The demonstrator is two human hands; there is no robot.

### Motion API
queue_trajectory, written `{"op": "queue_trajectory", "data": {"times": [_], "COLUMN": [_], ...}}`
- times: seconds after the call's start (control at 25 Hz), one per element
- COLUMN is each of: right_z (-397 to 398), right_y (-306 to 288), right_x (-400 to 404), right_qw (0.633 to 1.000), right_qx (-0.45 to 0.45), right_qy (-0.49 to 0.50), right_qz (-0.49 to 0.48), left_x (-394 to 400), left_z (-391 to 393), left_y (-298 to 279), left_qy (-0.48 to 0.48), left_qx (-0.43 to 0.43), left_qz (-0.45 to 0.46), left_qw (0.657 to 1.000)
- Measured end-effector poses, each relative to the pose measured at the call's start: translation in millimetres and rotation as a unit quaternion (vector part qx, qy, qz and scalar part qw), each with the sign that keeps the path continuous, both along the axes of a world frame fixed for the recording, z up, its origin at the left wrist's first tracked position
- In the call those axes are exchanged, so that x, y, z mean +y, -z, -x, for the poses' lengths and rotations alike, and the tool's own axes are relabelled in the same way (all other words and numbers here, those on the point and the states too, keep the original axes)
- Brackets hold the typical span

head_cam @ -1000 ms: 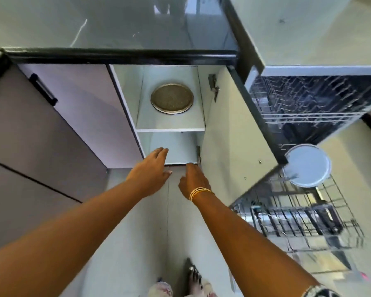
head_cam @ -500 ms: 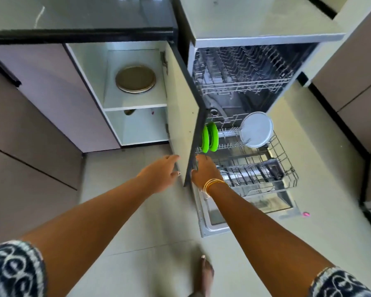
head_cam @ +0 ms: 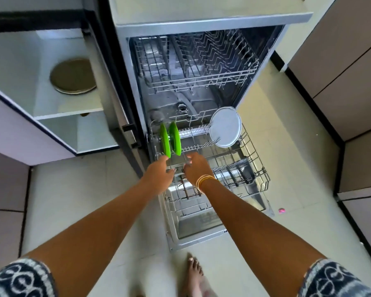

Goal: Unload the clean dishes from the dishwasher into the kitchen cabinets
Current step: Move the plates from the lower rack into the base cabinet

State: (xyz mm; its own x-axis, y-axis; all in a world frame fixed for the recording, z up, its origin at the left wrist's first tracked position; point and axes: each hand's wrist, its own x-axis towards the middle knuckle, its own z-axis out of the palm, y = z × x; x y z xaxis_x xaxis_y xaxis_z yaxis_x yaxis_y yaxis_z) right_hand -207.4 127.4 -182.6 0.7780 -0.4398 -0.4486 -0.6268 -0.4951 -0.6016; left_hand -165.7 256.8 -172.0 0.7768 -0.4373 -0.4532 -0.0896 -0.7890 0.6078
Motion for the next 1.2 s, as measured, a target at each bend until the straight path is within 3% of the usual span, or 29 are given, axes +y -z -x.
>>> {"op": "queue_trajectory", "data": {"times": [0.16, 0.32, 0.48, 0.68, 0.84, 1.04, 1.2], "right_z": [-42.9, -92.5, -136.1, -168.9, -173.5, -164.4, -143.9], "right_y": [42.9, 114.2, 171.0, 253.0, 284.6, 274.9, 227.3], "right_x": [-24.1, -39.9, -58.8, -64.4, -68.2, -58.7, -51.7], "right_qw": [0.988, 0.958, 0.927, 0.984, 0.993, 0.987, 0.995], "right_qx": [0.022, 0.021, 0.014, 0.029, 0.012, -0.024, -0.04], "right_qy": [0.119, 0.217, 0.251, 0.121, 0.099, 0.147, 0.087], "right_qz": [-0.099, -0.187, -0.277, -0.124, -0.068, -0.062, -0.037], "left_x": [-36.0, -74.9, -112.8, -124.9, -127.9, -130.3, -116.6], "left_z": [-32.1, -73.9, -127.8, -171.5, -188.8, -186.5, -175.7], "left_y": [45.1, 112.1, 182.8, 257.8, 285.8, 271.6, 235.4], "left_qy": [-0.101, -0.247, -0.289, -0.324, -0.31, -0.329, -0.387], "left_qx": [0.027, 0.039, 0.0, -0.028, -0.034, -0.043, -0.037], "left_qz": [-0.001, 0.004, -0.003, 0.017, 0.006, -0.015, 0.026], "left_qw": [0.995, 0.968, 0.957, 0.945, 0.95, 0.943, 0.921]}}
